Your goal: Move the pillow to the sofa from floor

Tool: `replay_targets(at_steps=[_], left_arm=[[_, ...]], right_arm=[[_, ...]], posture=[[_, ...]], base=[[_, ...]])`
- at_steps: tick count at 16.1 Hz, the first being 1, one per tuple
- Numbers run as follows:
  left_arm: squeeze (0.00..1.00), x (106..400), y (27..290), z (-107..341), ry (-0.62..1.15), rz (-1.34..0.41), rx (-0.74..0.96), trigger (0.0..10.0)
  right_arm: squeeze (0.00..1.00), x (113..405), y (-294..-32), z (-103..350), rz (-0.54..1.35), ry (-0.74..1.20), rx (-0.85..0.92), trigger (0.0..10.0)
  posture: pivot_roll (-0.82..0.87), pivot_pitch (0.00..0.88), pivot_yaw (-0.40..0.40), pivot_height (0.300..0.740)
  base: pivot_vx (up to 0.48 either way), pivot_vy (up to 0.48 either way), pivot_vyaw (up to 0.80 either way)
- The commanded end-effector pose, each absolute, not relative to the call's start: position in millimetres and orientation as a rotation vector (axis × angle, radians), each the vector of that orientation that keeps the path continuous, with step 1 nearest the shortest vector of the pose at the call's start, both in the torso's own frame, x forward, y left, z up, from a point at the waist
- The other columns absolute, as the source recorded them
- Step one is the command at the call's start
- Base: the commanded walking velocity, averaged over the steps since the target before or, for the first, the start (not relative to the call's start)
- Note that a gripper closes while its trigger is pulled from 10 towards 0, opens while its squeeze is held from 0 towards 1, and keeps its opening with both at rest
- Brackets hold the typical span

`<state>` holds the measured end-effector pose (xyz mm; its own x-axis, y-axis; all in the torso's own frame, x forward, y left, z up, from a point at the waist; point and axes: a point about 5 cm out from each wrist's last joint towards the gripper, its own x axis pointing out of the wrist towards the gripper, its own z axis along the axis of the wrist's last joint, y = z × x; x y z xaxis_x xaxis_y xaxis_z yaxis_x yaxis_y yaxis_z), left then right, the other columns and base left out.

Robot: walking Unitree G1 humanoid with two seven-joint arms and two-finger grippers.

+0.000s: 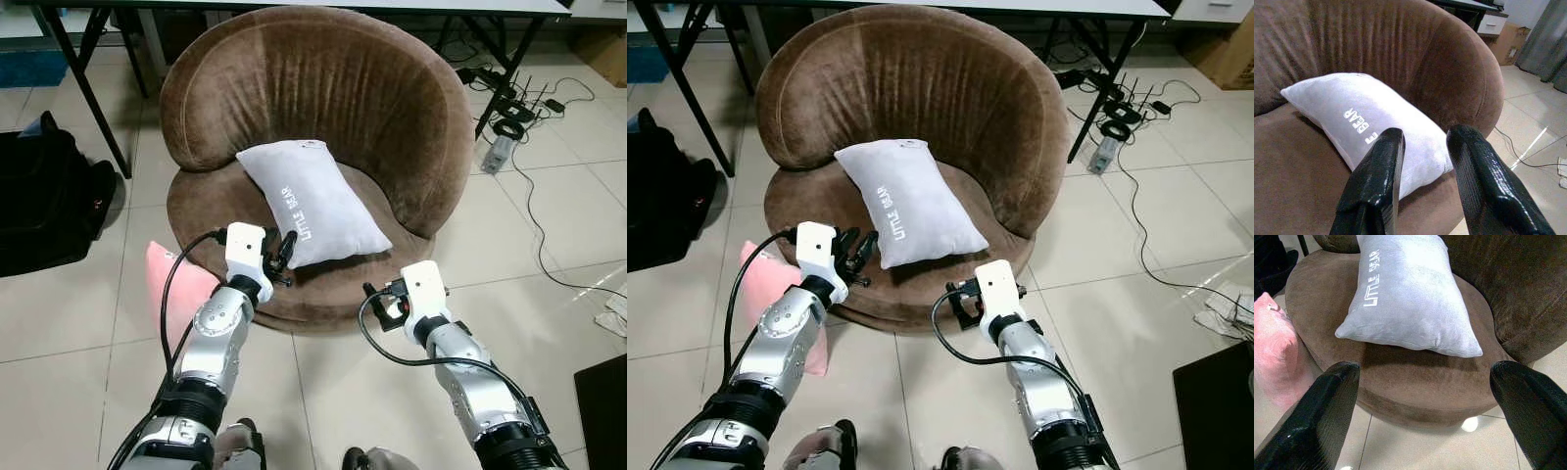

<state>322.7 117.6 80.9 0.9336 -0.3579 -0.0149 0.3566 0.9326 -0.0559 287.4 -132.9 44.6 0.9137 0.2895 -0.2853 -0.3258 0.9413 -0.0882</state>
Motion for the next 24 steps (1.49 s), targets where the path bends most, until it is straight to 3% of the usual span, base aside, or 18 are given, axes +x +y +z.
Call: replay_targets(at_steps=[1, 6, 9, 13, 15, 19, 21, 24], left_arm=[[0.0, 323, 116, 81, 0.022, -0.35, -0.028, 10.0], [0.0, 325, 116, 83, 0.021, -0.34, -0.063, 10.0], [0.0, 319, 118, 73, 0.077, -0.357, -0.017, 10.0], [0.0, 263, 179, 18, 0.424, -0.485, -0.045, 10.0], [0.0, 247, 190, 12, 0.491, -0.555, -0.004, 10.0], [0.0, 240, 192, 25, 0.36, -0.475, -0.133, 10.0], [0.0, 238, 182, 35, 0.236, -0.405, -0.216, 10.0], [0.0, 230, 170, 35, 0.208, -0.38, -0.257, 10.0]], right_arm=[[0.0, 285, -138, 44, 0.309, 0.285, -0.152, 10.0], [0.0, 286, -138, 44, 0.312, 0.288, -0.154, 10.0], [0.0, 281, -144, 50, 0.299, 0.241, -0.107, 10.0], [0.0, 239, -177, 31, 0.318, 0.307, -0.106, 10.0], [0.0, 227, -180, 23, 0.346, 0.352, -0.104, 10.0], [0.0, 216, -178, 23, 0.369, 0.338, -0.045, 10.0], [0.0, 209, -181, 20, 0.355, 0.327, -0.035, 10.0], [0.0, 204, -179, 19, 0.355, 0.328, -0.018, 10.0]], posture=[[0.04, 0.146, -0.071, 0.74], [0.04, 0.147, -0.073, 0.74], [0.04, 0.142, -0.073, 0.74], [0.05, 0.155, -0.073, 0.74], [0.06, 0.16, -0.072, 0.74], [0.07, 0.16, -0.075, 0.74], [0.07, 0.155, -0.074, 0.74], [0.06, 0.153, -0.072, 0.74]], base=[[-0.48, 0.0, 0.0], [-0.472, 0.0, 0.0], [0.0, 0.0, 0.0], [0.0, 0.0, 0.0], [0.0, 0.0, 0.0], [0.0, 0.0, 0.0], [0.0, 0.0, 0.0], [0.0, 0.0, 0.0]])
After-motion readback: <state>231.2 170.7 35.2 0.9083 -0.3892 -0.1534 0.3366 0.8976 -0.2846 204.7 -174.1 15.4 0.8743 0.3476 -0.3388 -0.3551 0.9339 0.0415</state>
